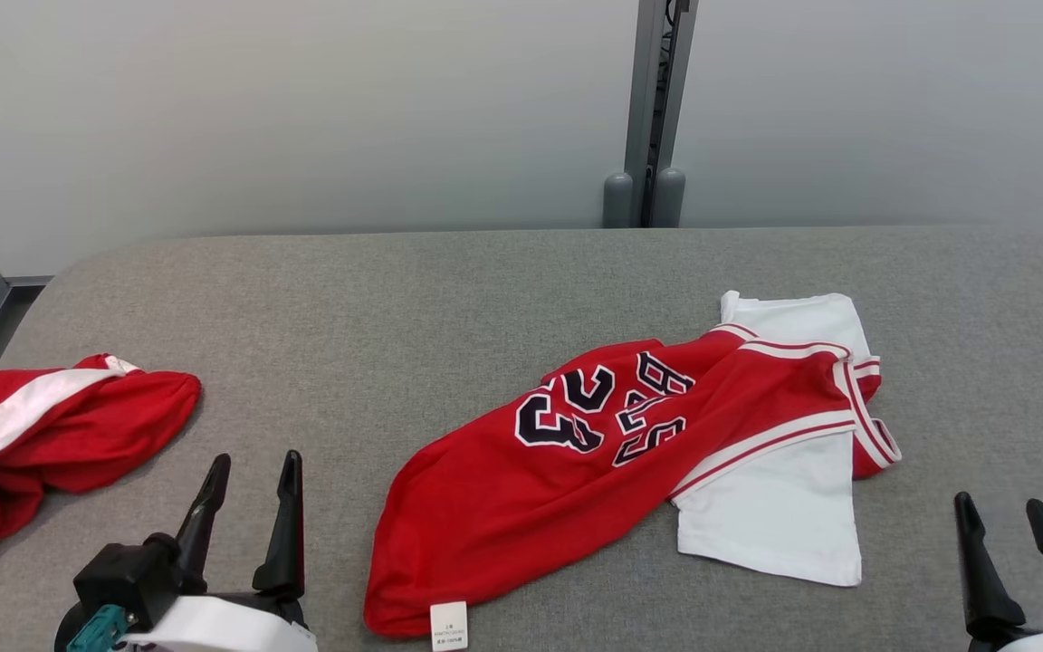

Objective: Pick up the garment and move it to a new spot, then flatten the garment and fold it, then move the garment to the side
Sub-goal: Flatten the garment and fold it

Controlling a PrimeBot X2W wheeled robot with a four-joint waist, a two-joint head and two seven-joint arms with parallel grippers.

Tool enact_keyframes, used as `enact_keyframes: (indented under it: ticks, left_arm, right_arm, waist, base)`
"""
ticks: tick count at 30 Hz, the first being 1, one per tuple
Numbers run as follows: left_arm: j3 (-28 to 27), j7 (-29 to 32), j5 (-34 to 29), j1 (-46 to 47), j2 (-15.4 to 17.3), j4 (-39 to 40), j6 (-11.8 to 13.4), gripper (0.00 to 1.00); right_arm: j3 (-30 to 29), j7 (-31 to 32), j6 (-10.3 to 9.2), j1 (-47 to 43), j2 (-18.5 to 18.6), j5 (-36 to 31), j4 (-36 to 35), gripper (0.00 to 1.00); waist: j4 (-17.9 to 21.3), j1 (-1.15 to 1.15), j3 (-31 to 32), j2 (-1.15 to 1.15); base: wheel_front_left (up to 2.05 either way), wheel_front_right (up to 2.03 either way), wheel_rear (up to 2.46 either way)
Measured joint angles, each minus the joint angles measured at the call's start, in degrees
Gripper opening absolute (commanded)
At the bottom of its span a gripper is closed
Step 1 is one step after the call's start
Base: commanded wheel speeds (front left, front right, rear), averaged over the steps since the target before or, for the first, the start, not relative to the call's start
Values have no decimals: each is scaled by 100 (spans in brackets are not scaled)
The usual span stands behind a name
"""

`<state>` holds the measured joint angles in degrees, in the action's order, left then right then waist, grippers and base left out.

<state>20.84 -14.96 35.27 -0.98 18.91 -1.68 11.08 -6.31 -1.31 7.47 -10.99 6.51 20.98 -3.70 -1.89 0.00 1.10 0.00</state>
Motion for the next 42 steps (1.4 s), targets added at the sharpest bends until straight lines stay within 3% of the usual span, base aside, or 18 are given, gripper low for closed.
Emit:
enact_keyframes:
  ticks: [8, 18, 28, 36, 37, 39, 40, 41, 42]
  left_arm:
    - [234, 1381, 428, 35, 122, -36, -9, 100]
    - [708, 2882, 778, 154, 339, 70, -53, 100]
    - [1029, 3311, 869, 533, 198, -415, -346, 100]
    - [1217, 3454, 913, 753, 80, -838, -523, 100]
    - [1219, 3433, 913, 774, 59, -857, -531, 100]
    - [1235, 3423, 912, 815, 40, -893, -556, 100]
    - [1238, 3417, 912, 830, 41, -914, -573, 75]
    - [1243, 3418, 913, 845, 42, -933, -590, 43]
    - [1246, 3418, 913, 855, 42, -946, -599, 5]
  right_arm:
    - [276, 601, 0, 274, 78, -11, 318, 100]
    - [586, 1920, 1, 1008, 249, 330, 1548, 100]
    - [359, 2487, 1, 1549, 1, 309, 2126, 100]
    - [383, 2593, 0, 1778, -59, 289, 2237, 100]
    - [403, 2592, -3, 1787, -59, 307, 2239, 86]
    - [446, 2566, -5, 1807, -52, 332, 2254, 48]
    - [475, 2547, -5, 1811, -52, 341, 2263, 37]
    - [503, 2524, -5, 1816, -54, 367, 2268, 10]
    - [531, 2497, -4, 1823, -62, 393, 2279, 0]
  waist:
    - [-31, 0, -147, 0]
    - [-232, 0, -446, 0]
    - [-436, 0, -828, 0]
    - [-467, 0, -1044, 0]
    - [-466, 0, -1056, 0]
    - [-464, 0, -1069, 0]
    - [-463, 0, -1077, 0]
    - [-463, 0, -1083, 0]
    - [-462, 0, -1085, 0]
  base:
    - [0, 0, 0]
    - [0, 0, 0]
    - [0, 0, 0]
    - [0, 0, 0]
    - [0, 0, 0]
    - [0, 0, 0]
    - [0, 0, 0]
    - [0, 0, 0]
    - [0, 0, 0]
